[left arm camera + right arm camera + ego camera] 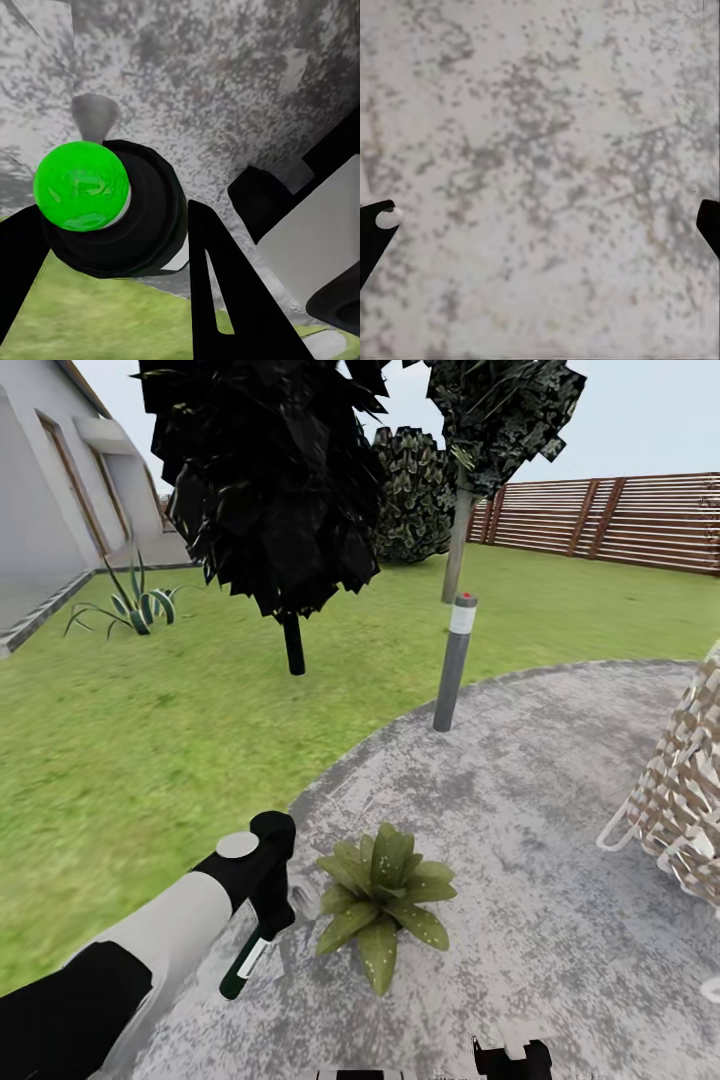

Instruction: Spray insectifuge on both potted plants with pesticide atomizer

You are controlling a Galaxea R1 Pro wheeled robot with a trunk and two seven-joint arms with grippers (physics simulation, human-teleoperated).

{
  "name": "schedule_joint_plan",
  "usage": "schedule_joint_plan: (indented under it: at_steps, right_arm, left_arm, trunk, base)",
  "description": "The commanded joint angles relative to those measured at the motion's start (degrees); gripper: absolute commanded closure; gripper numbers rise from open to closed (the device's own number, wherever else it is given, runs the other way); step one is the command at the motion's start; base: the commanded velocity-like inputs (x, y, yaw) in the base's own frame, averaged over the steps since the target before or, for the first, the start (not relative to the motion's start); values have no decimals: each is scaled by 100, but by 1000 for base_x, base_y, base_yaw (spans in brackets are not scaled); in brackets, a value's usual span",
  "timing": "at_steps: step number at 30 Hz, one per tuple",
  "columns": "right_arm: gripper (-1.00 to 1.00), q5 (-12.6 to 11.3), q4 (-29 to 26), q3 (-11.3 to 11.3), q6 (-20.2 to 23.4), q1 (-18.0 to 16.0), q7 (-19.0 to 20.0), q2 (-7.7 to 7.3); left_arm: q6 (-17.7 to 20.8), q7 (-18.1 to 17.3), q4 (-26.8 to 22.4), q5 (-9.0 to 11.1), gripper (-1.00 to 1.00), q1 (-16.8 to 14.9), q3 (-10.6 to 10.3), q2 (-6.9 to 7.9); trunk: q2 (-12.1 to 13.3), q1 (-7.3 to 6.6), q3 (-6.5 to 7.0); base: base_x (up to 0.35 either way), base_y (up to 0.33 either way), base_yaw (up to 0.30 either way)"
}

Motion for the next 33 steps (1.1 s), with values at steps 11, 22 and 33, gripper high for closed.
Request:
schedule_joint_plan:
  at_steps: [11, 22, 33]
  right_arm:
    - [-100, 60, 4, 10, -7, -4, -50, 1]
    - [-100, 60, 7, 18, -8, -4, -50, 1]
    - [-100, 60, 7, 21, -6, -4, -50, 6]
  left_arm:
    - [101, -58, -17, -23, 100, 151, 20, -12]
    - [103, -58, 35, -24, 100, 218, 491, 24]
    - [104, 594, -38, -22, 100, 448, 1472, 24]
  trunk:
    - [-2, -1, -5]
    - [-2, -1, -5]
    - [-2, -1, -5]
  base:
    - [-117, -73, -58]
    - [-211, -124, 0]
    - [-4, -6, 18]
